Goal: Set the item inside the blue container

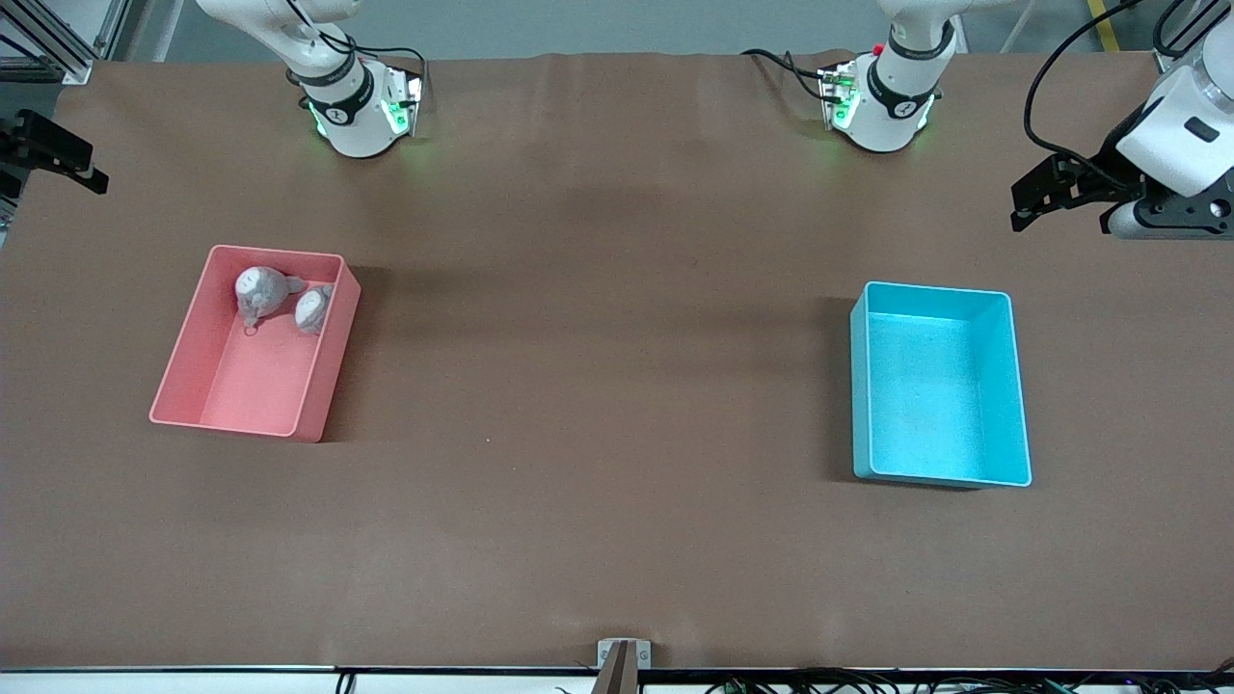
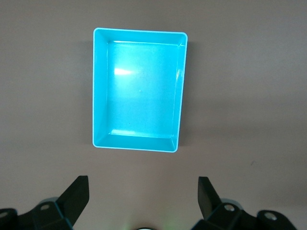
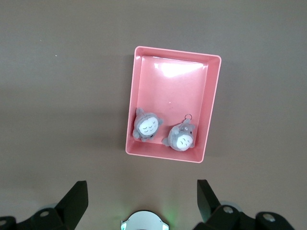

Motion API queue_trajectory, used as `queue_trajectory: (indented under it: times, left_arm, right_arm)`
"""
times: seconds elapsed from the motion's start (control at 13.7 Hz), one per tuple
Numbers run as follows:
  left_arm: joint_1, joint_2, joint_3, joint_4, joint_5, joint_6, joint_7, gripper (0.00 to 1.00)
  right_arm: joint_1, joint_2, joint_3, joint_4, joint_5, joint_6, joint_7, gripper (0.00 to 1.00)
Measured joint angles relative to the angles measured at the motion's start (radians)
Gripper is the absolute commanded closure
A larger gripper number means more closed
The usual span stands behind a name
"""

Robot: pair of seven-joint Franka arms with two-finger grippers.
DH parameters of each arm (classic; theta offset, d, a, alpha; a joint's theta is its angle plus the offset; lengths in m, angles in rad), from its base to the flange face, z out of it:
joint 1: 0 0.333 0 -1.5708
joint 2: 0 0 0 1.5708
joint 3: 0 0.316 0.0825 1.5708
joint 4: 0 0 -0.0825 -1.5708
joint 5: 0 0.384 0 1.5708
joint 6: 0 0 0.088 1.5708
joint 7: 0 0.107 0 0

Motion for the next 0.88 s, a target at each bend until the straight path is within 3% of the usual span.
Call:
queue_trajectory:
  times: [0.88]
  left_arm:
    - [0.0, 0.0, 0.0, 0.0, 0.0, 0.0, -0.044, 0.0]
  right_arm:
    - [0.0, 0.0, -0.001, 0.0, 0.0, 0.012, 0.0, 0.0]
